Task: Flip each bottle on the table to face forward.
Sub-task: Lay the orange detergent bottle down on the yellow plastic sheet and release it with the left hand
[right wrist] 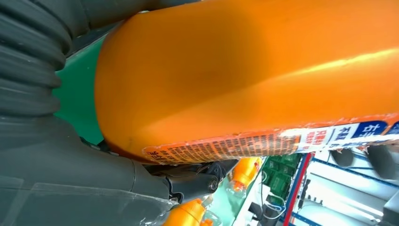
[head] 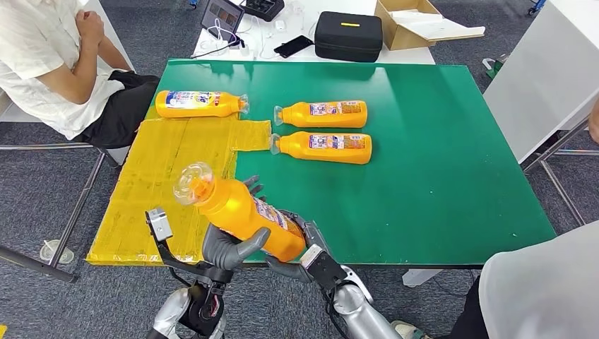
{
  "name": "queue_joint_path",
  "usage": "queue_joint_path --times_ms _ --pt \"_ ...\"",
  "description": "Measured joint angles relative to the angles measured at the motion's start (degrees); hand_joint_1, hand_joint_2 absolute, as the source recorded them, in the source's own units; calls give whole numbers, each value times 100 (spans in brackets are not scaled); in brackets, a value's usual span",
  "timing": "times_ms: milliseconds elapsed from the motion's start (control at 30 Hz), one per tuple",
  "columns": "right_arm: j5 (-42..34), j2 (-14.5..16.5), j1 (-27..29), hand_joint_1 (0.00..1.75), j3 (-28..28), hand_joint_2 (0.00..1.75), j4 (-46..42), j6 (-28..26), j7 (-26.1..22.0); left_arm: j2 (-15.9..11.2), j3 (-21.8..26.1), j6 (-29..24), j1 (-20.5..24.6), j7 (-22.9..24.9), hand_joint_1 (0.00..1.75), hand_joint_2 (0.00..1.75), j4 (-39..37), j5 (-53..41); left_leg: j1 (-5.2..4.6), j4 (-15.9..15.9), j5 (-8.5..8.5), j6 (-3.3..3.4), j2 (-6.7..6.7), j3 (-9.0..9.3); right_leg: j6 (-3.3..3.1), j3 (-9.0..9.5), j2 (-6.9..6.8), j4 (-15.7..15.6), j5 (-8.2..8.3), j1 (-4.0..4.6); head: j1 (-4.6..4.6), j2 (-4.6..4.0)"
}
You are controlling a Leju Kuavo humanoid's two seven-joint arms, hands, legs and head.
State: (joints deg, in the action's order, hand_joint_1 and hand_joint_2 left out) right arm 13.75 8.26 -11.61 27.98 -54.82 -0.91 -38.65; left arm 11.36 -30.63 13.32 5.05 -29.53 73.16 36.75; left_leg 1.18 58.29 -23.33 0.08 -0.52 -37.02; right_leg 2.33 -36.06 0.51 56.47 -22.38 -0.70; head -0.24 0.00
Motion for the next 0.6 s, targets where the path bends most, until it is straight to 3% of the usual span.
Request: queue_joint_path --times_ms 167,533,567,600 --pt "-27 4 -13 164 13 175 23 47 -42 -21 44 160 -33 -82 175 175 9 -58 0 0 0 0 0 0 0 0 0 0 0 0 -1 1" --pt "-101 73 -11 166 28 175 22 80 -45 -22 48 148 -49 -193 175 175 82 -253 0 0 0 0 0 0 0 -1 0 0 0 0 0 0" --pt "-102 75 -11 159 28 175 22 80 -45 -22 48 147 -49 -194 175 175 83 -253 0 0 0 0 0 0 0 -1 0 0 0 0 0 0" --pt "-106 77 -10 120 28 175 22 80 -42 -23 49 145 -49 -195 175 175 83 -253 0 0 0 0 0 0 0 -1 0 0 0 0 0 0"
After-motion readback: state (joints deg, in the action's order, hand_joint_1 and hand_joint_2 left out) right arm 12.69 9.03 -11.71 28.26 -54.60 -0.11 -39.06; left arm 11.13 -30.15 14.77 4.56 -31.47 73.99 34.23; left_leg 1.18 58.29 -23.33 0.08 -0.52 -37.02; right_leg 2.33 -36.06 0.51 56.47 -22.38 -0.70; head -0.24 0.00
